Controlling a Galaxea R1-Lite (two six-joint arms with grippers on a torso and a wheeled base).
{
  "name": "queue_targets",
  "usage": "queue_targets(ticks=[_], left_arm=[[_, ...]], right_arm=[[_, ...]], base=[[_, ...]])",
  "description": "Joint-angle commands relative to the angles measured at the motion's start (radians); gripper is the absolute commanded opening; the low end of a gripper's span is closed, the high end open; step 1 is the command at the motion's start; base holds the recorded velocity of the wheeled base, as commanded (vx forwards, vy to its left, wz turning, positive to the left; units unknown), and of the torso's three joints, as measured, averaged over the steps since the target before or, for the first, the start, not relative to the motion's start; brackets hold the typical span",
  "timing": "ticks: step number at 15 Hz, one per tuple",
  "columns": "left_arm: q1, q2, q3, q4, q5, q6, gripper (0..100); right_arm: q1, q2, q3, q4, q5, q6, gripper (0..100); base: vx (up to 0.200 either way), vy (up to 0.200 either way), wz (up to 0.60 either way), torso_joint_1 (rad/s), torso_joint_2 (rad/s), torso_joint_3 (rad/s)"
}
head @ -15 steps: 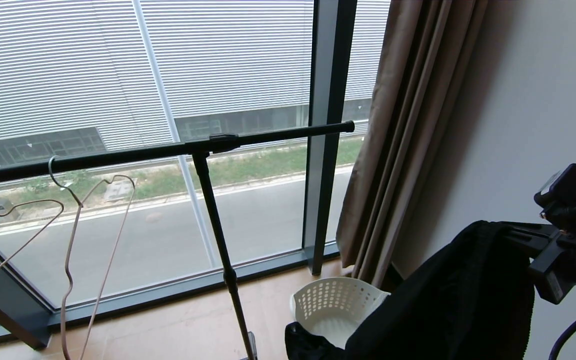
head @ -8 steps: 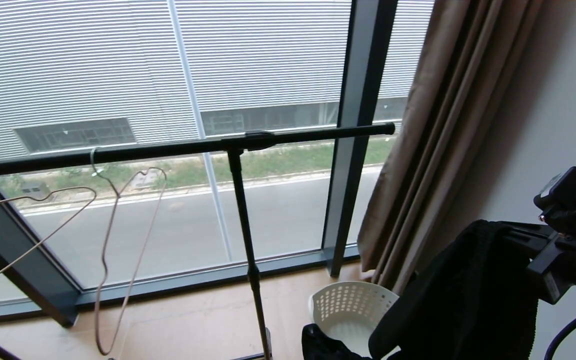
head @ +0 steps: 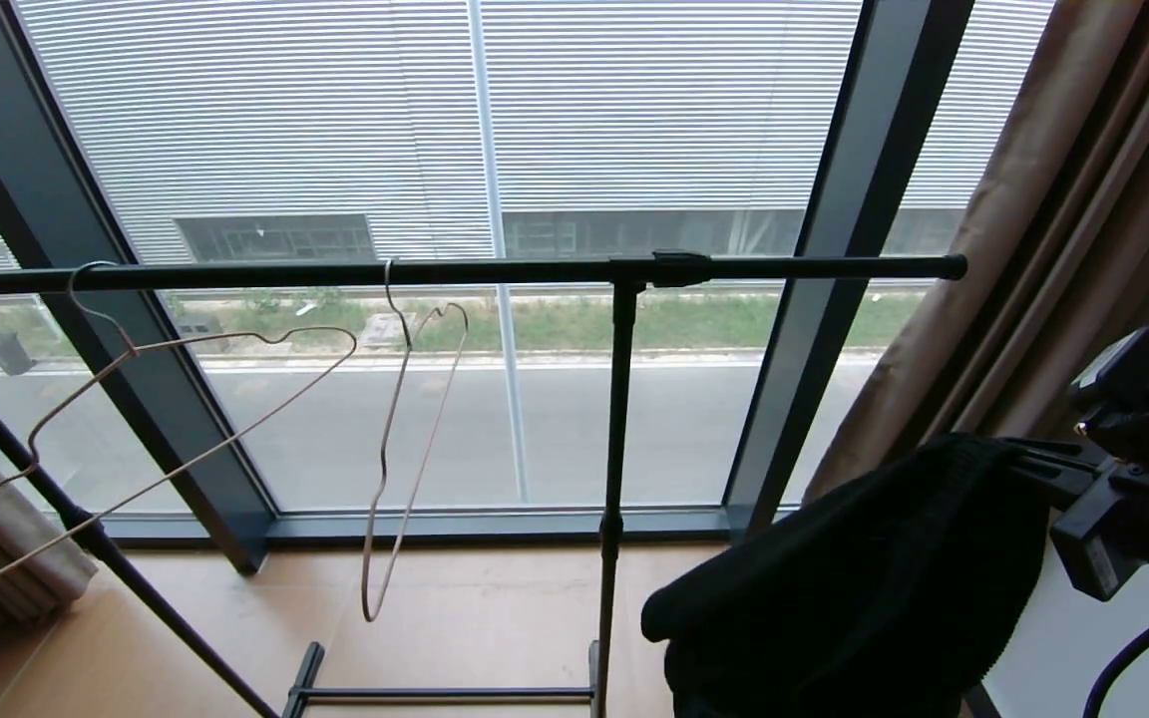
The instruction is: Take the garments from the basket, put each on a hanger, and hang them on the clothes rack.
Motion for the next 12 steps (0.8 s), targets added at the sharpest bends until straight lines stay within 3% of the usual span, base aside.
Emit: queue_targets(ticks=[1, 12], left_arm=[[0.0, 0.0, 0.0, -0.002, 0.0, 0.0, 100], [0.0, 0.0, -0.001, 0.0, 0.0, -0.002, 100]], right_arm=[[-0.003, 0.0, -0.001, -0.001, 0.0, 0.0, 0], [-0.032, -0.004, -0.001, -0.003, 0.0, -0.002, 0]], base=[[0.0, 0.2, 0.0, -0.007, 0.0, -0.002], [0.0, 0.2, 0.0, 0.004, 0.0, 0.002]])
